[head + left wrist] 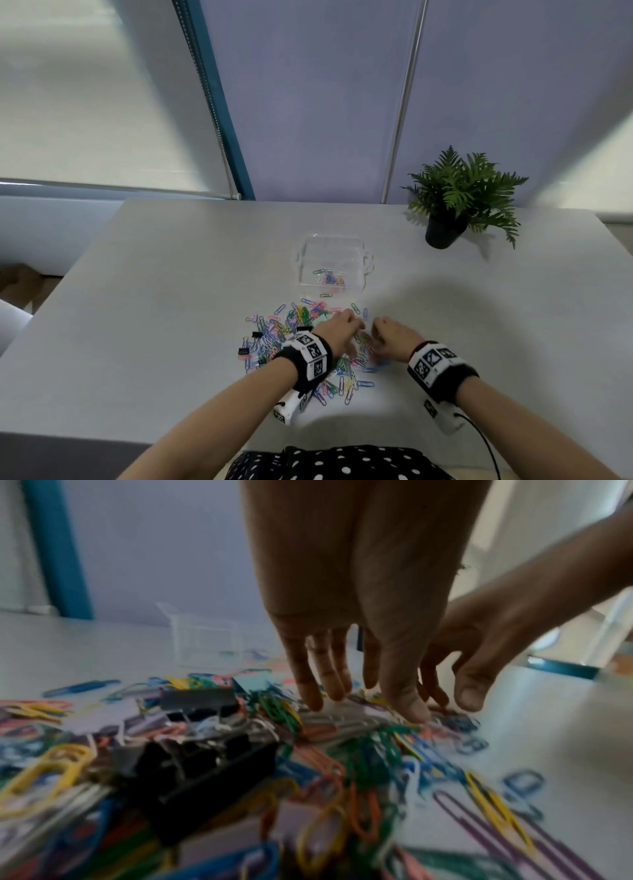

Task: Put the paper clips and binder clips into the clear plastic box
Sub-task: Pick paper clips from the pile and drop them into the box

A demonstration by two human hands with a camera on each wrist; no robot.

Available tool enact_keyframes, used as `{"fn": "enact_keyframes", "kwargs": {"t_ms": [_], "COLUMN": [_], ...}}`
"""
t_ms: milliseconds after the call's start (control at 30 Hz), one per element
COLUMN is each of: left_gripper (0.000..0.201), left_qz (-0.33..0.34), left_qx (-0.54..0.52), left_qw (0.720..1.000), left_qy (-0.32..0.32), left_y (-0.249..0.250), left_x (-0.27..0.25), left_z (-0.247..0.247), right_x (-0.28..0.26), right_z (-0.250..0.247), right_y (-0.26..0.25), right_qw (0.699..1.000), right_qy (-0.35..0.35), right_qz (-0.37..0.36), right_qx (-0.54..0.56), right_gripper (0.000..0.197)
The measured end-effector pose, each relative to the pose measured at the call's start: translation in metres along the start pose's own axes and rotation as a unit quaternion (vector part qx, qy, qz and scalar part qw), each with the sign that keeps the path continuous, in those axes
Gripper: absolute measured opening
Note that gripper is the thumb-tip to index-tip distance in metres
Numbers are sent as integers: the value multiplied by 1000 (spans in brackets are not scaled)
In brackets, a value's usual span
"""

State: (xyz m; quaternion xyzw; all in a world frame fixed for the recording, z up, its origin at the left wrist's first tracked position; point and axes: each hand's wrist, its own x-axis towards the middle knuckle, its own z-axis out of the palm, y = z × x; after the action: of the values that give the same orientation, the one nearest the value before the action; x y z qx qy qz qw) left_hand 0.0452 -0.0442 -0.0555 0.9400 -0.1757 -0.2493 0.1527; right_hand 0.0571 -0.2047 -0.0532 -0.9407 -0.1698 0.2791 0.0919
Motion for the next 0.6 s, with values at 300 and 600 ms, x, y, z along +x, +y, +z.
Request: {"fn": "enact_keyframes", "kwargs": {"t_ms": [300,600], "left_gripper": [34,11], "left_qz": [-5,-17], "left_qx": [35,-32], "left_qw": [998,998], "left_qy": [54,53], "left_y": [16,6], "left_x": [5,4], "left_z": [10,-2], "right_x": [4,3], "right_z": [16,1], "right_y": [-13,3], "right_qw": [997,982], "right_qy": [71,112], "right_qz": [9,-13], "right_qx": [7,155], "right_gripper": [24,15]}}
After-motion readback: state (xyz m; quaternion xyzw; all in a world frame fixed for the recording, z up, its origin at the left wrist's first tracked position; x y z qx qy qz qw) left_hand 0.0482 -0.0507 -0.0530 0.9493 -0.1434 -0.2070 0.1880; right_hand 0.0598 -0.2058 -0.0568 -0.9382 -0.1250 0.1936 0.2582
